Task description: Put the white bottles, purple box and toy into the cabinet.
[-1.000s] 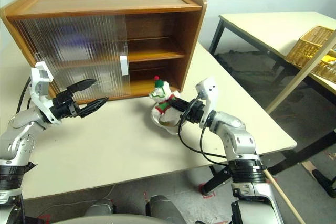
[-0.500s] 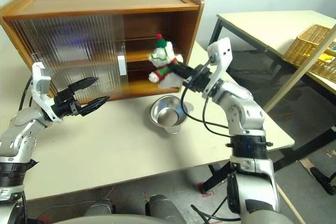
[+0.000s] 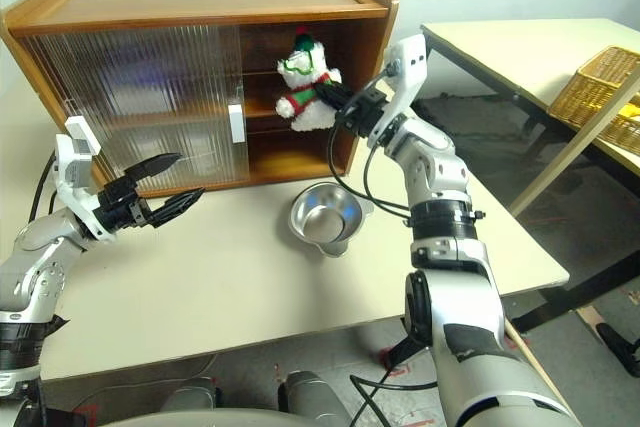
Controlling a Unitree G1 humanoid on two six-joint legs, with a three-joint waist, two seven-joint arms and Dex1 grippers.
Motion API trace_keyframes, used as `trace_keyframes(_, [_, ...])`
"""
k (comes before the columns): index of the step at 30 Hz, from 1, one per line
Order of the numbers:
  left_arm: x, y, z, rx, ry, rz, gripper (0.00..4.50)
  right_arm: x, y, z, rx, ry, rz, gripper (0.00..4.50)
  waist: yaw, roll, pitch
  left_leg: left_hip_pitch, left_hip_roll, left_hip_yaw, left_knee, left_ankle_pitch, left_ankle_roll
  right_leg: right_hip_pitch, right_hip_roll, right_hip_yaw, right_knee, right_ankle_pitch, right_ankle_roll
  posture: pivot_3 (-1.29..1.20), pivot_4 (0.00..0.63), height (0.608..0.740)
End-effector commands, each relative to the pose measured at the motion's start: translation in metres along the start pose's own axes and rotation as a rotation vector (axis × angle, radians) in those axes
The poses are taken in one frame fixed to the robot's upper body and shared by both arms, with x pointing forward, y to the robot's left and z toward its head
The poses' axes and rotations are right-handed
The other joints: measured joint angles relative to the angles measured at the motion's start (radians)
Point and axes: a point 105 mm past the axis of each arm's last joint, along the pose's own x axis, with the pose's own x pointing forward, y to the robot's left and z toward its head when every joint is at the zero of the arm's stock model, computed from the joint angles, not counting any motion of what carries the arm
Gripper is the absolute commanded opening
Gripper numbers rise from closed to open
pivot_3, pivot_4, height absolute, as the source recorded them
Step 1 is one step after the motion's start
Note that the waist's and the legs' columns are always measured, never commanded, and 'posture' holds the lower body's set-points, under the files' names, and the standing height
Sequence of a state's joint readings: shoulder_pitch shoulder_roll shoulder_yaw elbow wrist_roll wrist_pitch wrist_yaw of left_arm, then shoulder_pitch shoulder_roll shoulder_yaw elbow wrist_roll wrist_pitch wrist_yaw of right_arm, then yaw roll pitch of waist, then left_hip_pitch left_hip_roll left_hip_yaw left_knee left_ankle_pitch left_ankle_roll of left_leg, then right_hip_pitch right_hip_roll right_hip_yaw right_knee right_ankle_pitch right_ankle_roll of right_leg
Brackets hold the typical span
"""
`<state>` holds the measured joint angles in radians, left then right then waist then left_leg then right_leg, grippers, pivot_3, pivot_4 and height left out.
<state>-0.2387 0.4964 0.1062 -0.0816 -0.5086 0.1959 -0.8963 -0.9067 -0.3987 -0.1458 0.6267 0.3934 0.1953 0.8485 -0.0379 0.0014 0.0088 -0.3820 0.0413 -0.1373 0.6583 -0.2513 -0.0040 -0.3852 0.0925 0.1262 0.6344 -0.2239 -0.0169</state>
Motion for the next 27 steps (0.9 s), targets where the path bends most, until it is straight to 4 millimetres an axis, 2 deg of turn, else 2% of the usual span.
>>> trace_keyframes(1, [-0.004, 0.0, 0.001, 0.01, 0.01, 0.012, 4.5, 0.008, -0.001, 0.007, -0.024, -0.019, 0.007, 0.01, 0.003, 0.0, 0.0, 0.0, 0.0, -0.001, 0.0, 0.0, 0.0, 0.0, 0.0, 0.0, 0.0, 0.0, -0.002, -0.01, 0.0, 0.74])
trace_keyframes(8, [-0.003, -0.001, -0.001, 0.007, 0.007, 0.022, 4.5, 0.022, -0.007, 0.016, -0.037, -0.039, -0.011, 0.01, 0.011, 0.0, 0.0, 0.0, 0.0, -0.003, 0.0, 0.0, 0.0, 0.0, 0.0, 0.0, 0.001, 0.004, -0.009, 0.0, 0.0, 0.74])
trace_keyframes(15, [-0.005, -0.001, 0.0, 0.01, 0.008, 0.032, 4.5, 0.034, -0.013, 0.01, -0.02, -0.034, -0.073, 0.01, 0.016, 0.0, 0.0, -0.001, 0.002, -0.004, -0.001, 0.0, 0.0, -0.001, -0.001, -0.001, 0.001, 0.004, -0.01, 0.02, 0.0, 0.74])
trace_keyframes(27, [-0.021, -0.006, 0.003, 0.017, 0.014, 0.104, 4.5, 0.05, -0.016, 0.0, -0.023, -0.003, -0.186, 0.01, 0.045, 0.0, 0.0, -0.001, 0.006, -0.005, -0.004, 0.0, -0.001, -0.003, -0.001, -0.001, 0.001, 0.003, -0.012, 0.11, 0.0, 0.74])
